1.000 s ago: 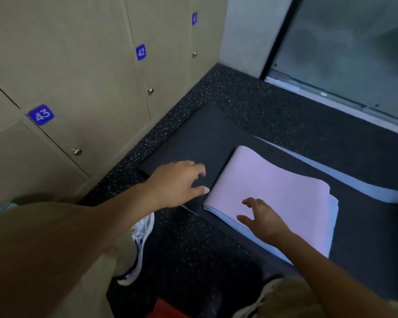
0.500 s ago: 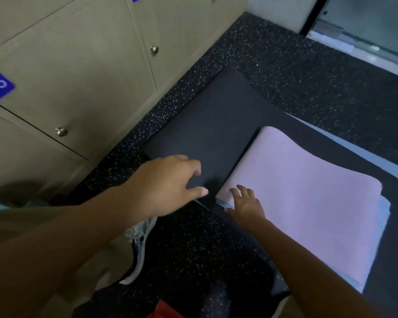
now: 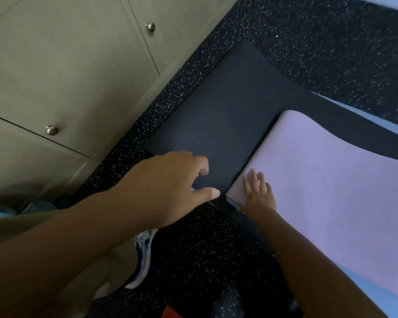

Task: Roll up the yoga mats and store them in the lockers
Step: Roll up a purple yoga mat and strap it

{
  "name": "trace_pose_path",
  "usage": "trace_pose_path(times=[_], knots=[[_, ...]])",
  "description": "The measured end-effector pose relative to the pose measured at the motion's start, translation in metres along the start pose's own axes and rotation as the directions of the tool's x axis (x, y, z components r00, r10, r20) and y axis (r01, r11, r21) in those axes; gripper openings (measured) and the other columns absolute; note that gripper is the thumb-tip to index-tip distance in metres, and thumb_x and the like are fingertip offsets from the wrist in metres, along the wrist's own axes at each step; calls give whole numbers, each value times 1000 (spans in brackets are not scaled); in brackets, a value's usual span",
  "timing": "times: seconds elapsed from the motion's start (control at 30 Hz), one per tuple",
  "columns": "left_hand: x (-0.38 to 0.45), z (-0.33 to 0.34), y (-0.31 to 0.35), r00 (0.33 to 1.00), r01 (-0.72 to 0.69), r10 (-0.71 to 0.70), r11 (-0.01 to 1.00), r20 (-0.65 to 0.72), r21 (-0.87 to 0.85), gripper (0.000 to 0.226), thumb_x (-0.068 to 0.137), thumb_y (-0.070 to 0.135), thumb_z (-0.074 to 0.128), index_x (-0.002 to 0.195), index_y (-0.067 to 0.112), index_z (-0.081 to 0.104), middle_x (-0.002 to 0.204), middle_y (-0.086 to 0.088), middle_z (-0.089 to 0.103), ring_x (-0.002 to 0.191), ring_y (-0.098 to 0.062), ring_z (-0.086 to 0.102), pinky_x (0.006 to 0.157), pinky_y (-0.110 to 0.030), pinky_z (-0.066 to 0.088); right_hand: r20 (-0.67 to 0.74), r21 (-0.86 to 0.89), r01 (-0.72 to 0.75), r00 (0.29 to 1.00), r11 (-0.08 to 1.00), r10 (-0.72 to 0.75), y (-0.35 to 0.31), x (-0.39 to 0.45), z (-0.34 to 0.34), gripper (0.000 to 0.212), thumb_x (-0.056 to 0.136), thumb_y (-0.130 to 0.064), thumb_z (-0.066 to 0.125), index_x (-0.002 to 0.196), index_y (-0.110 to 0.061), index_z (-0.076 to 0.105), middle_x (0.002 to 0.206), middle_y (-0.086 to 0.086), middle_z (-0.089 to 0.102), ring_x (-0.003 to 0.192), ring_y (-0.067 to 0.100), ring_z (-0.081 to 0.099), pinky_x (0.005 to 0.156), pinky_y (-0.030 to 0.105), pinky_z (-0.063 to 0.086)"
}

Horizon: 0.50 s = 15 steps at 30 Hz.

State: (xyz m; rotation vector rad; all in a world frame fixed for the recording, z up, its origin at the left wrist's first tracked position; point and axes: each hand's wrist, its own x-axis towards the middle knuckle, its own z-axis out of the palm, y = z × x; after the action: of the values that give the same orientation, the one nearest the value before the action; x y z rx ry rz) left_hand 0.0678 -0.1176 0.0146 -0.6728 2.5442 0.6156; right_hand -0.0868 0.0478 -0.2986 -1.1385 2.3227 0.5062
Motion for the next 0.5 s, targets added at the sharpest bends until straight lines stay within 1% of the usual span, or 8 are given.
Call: trace_pose_path(times=[0.13, 0.23, 0.33, 0.43, 0.5], knots=[[3, 2, 6, 1000, 3, -3, 1000, -7, 2, 49, 90, 66, 53, 129, 37, 54, 122, 15, 58, 103, -5, 58, 95, -37, 50, -2, -28, 28, 1000, 999, -28, 6, 4, -2, 111, 90, -72, 54, 162, -17, -10, 168, 11, -15, 155, 35, -10, 124, 44, 16], [3, 4, 8, 1000, -3, 3, 1000, 5, 4, 49, 91, 66, 52, 131, 37, 53, 124, 15, 58, 105, -4, 58, 96, -37, 50, 35, -26, 47, 998, 999, -46, 7, 3, -2, 104, 98, -64, 50, 161, -15, -16, 168, 12, -21, 156, 35, -14, 126, 43, 13], [1, 5, 9, 1000, -11, 11, 1000, 11, -2, 49, 92, 65, 53, 131, 37, 53, 124, 16, 58, 106, -4, 57, 97, -36, 50, 30, 6, 66, 997, 998, -66, 9, 0, -4, 96, 102, -56, 47, 162, -12, -14, 169, 11, -20, 156, 34, -12, 126, 42, 12], [-1, 6, 5, 1000, -15, 16, 1000, 7, -5, 48, 92, 65, 54, 131, 37, 53, 124, 16, 58, 105, -3, 56, 96, -34, 49, 32, 79, 110, 993, 991, -113, 12, -5, -7, 86, 105, -49, 45, 163, -13, -6, 170, 8, -15, 157, 31, -8, 125, 40, 19], [-2, 7, 3, 1000, -17, 17, 1000, 6, -4, 49, 91, 65, 54, 131, 37, 54, 124, 16, 59, 103, -3, 57, 96, -34, 49, 49, 139, 139, 988, 980, -147, 16, -8, -11, 74, 109, -43, 39, 163, -13, 0, 171, 5, -7, 158, 29, -2, 122, 41, 29]])
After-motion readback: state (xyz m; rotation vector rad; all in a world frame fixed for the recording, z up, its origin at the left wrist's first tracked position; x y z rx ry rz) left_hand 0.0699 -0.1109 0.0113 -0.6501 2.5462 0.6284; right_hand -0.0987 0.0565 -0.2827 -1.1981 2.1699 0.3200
